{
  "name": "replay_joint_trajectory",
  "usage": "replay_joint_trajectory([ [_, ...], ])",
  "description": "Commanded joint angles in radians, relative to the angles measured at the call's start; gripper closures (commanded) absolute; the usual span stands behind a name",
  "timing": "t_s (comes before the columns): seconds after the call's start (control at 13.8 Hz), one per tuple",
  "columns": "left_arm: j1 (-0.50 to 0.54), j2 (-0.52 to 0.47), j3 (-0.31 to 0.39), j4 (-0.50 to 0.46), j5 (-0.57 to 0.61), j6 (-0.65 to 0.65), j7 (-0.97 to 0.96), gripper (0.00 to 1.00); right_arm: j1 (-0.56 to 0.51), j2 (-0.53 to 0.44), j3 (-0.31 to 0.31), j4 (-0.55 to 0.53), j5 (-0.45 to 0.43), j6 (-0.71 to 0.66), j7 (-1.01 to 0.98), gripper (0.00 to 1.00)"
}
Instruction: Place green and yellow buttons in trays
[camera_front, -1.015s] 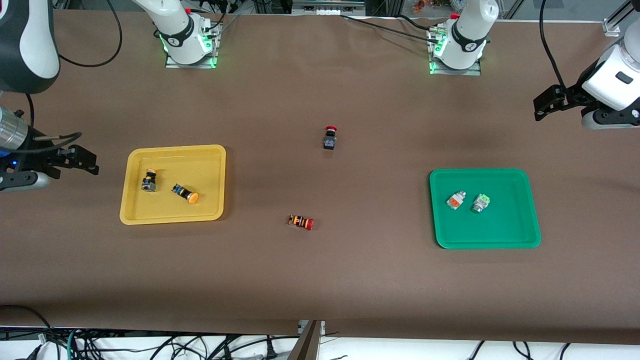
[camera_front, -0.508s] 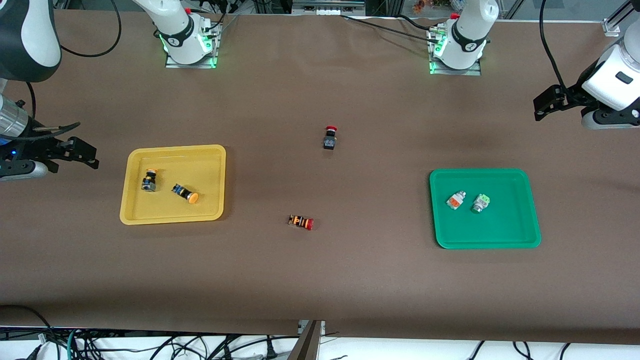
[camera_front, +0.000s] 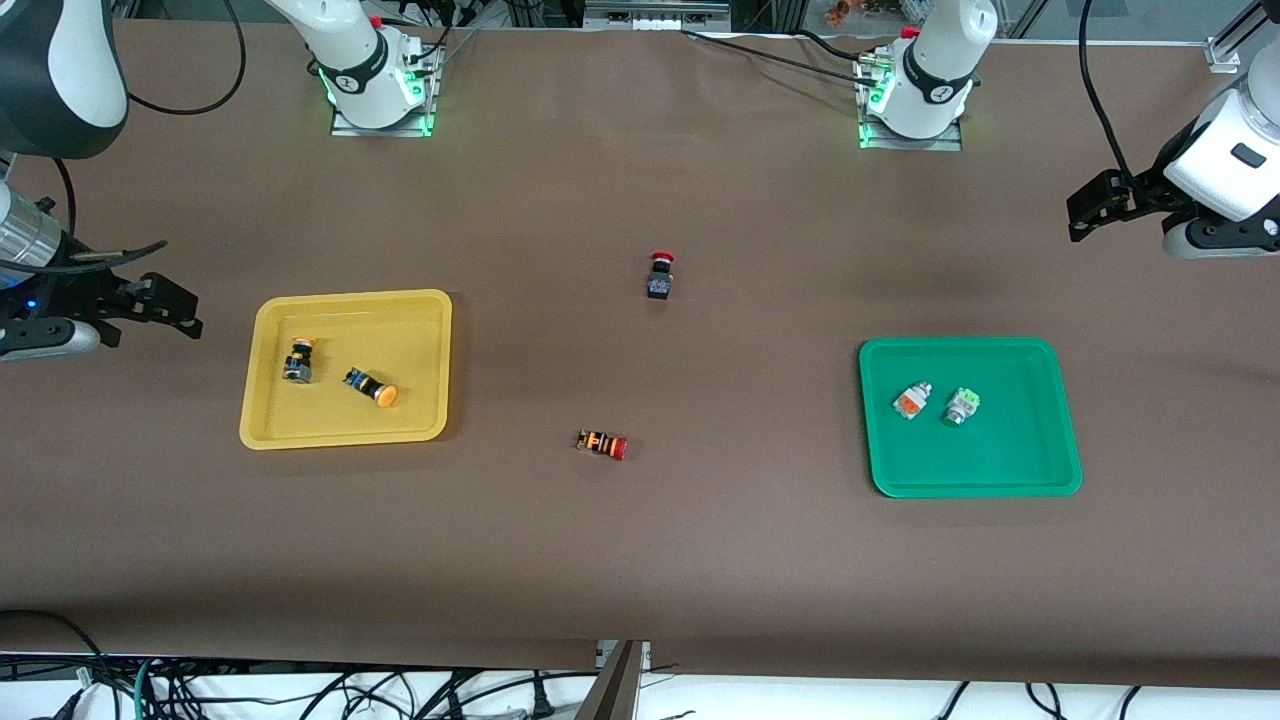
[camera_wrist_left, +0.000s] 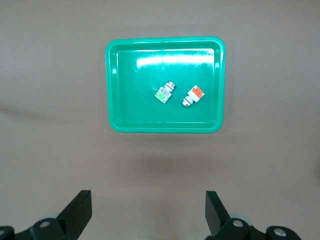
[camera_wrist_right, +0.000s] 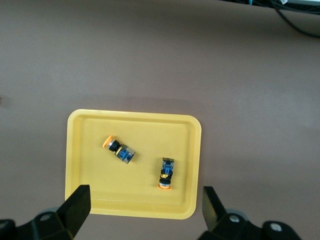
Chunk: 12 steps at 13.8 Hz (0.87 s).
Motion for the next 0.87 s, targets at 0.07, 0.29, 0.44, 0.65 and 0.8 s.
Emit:
replay_joint_trajectory([
  [0.07,0.001,0.013,0.000,0.032,-0.013,-0.025,0.003,0.00,-0.019,0.053,0.011,0.180,-0.012,-0.195,0.013,0.01],
  [0.29,0.001,0.013,0.000,0.032,-0.013,-0.025,0.003,0.00,-0.022,0.044,0.002,0.199,-0.010,-0.224,0.015,0.01],
  [0.44,0.001,0.013,0.000,0.032,-0.013,-0.025,0.003,0.00,-0.024,0.017,0.002,0.192,-0.012,-0.267,0.015,0.01],
  [0.65,0.001,0.013,0.000,0.032,-0.013,-0.028,0.003,0.00,-0.024,-0.016,0.002,0.188,-0.014,-0.333,0.019,0.01],
  [0.8,0.001,0.013,0.000,0.032,-0.013,-0.029,0.003,0.00,-0.016,-0.008,0.003,0.195,-0.015,-0.335,0.019,0.01],
])
